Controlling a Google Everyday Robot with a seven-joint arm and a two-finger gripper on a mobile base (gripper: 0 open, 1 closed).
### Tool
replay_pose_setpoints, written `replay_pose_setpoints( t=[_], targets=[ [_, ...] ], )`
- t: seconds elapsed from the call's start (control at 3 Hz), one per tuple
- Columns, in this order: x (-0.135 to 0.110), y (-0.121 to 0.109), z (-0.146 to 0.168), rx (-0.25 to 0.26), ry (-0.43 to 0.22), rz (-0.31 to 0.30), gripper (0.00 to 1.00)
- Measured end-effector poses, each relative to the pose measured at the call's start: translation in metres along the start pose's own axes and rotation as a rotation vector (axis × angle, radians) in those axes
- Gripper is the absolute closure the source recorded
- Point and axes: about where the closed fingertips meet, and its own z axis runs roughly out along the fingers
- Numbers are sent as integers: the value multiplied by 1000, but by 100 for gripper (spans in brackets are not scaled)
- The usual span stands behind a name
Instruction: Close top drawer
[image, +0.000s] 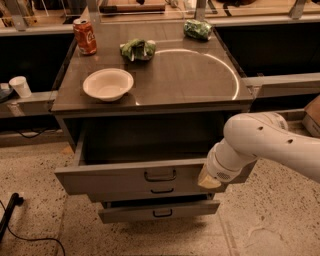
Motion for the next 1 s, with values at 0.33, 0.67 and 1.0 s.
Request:
replay_pose_setpoints(
  t=[0.33,0.67,1.0],
  targets=[
    [-3,-3,5,27,-11,-16,84],
    [-8,-3,9,64,-32,-64,61],
    [-12,-4,16,89,-55,-126,37]
  ],
)
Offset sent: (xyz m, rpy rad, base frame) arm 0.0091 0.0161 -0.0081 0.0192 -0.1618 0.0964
